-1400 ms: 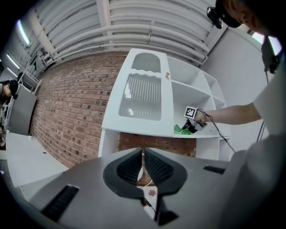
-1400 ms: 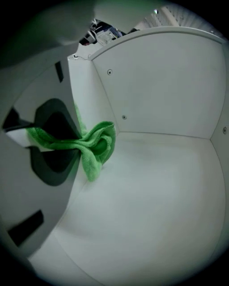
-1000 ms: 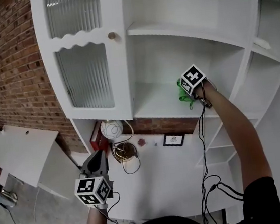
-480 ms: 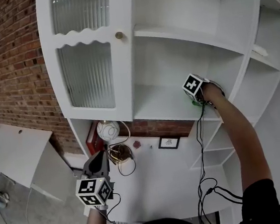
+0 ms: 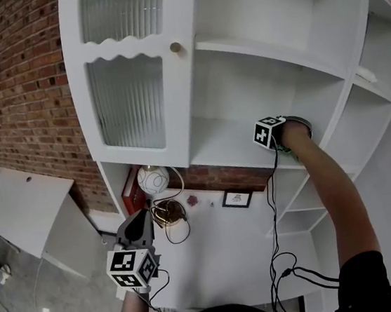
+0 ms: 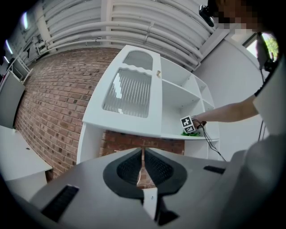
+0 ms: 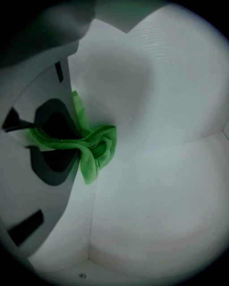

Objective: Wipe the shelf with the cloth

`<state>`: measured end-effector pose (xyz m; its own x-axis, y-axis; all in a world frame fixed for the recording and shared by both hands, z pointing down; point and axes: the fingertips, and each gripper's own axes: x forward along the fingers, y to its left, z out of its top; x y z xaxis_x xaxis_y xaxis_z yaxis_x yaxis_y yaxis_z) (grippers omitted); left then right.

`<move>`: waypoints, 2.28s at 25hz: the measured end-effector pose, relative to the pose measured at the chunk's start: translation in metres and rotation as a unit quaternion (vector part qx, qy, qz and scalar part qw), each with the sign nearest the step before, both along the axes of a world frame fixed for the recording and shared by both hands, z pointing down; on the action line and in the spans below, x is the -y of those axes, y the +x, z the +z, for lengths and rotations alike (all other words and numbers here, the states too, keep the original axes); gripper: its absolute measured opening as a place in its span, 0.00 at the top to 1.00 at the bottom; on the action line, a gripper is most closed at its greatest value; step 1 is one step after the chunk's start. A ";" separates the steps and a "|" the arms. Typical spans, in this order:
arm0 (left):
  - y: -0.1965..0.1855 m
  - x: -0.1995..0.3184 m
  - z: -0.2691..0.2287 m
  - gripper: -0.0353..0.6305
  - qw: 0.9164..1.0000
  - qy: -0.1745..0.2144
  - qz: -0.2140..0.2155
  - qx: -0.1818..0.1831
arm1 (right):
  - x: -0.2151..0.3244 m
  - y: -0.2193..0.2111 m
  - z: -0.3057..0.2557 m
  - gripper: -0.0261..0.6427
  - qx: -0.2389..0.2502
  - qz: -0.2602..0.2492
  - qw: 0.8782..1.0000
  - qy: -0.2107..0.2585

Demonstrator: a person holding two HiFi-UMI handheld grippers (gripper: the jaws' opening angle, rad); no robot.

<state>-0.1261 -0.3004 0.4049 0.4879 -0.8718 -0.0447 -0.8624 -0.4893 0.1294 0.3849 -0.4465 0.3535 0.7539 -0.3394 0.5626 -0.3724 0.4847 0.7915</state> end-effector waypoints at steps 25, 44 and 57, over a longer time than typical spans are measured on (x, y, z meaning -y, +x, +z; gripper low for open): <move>-0.009 -0.016 -0.008 0.92 0.999 -0.009 -0.036 0.017 | 0.040 -0.194 -0.091 0.90 0.483 -0.194 0.812 0.266; -0.078 -0.046 -0.003 0.92 0.993 -0.022 -0.112 0.023 | 0.053 -0.328 -0.018 0.90 0.696 -0.113 0.704 0.080; -0.065 -0.025 0.008 0.92 0.996 -0.035 -0.080 0.015 | 0.043 -0.292 -0.004 0.90 0.642 -0.125 0.753 0.074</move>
<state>-0.1907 -0.2758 0.4126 0.3432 -0.9387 0.0310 -0.9325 -0.3366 0.1310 0.0933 -0.4900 0.3492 -0.4767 -0.5110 0.7153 -0.7887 0.6079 -0.0914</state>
